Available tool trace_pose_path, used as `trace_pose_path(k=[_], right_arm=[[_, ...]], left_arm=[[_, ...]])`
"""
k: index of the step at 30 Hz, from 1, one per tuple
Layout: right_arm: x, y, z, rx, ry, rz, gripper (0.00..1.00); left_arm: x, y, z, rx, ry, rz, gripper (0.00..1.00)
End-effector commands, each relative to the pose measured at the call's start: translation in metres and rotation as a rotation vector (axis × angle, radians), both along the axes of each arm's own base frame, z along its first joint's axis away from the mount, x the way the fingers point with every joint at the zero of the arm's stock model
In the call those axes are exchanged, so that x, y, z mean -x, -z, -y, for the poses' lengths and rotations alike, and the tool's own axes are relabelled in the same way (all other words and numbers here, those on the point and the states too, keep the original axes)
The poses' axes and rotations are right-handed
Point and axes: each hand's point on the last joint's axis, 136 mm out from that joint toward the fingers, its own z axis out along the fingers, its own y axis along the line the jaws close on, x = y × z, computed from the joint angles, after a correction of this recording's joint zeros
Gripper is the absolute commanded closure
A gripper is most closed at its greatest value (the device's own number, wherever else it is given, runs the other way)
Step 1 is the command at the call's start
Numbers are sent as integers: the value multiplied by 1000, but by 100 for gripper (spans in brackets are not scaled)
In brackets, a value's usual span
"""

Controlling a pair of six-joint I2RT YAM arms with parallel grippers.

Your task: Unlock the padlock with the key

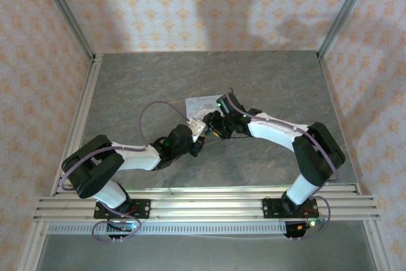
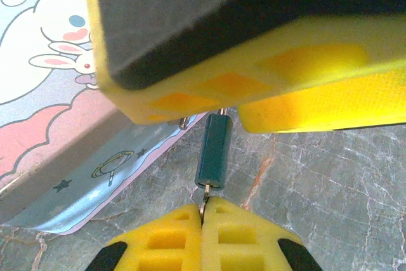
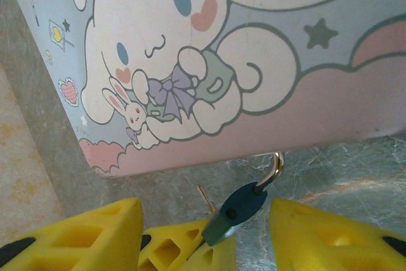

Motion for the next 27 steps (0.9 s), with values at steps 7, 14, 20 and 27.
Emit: trace_pose_path(k=[7, 14, 20, 27], right_arm=[[8, 15, -1, -4, 3, -55, 48], [19, 27, -10, 17, -28, -84, 54], [20, 29, -12, 22, -29, -88, 84], [22, 29, -8, 46, -34, -82, 100]], left_arm=[[-5, -2, -3, 11, -28, 16, 100], [-6, -3, -7, -5, -67, 27, 100], [-3, 0, -11, -38, -94, 35, 100], [0, -1, -12, -48, -99, 45, 100]])
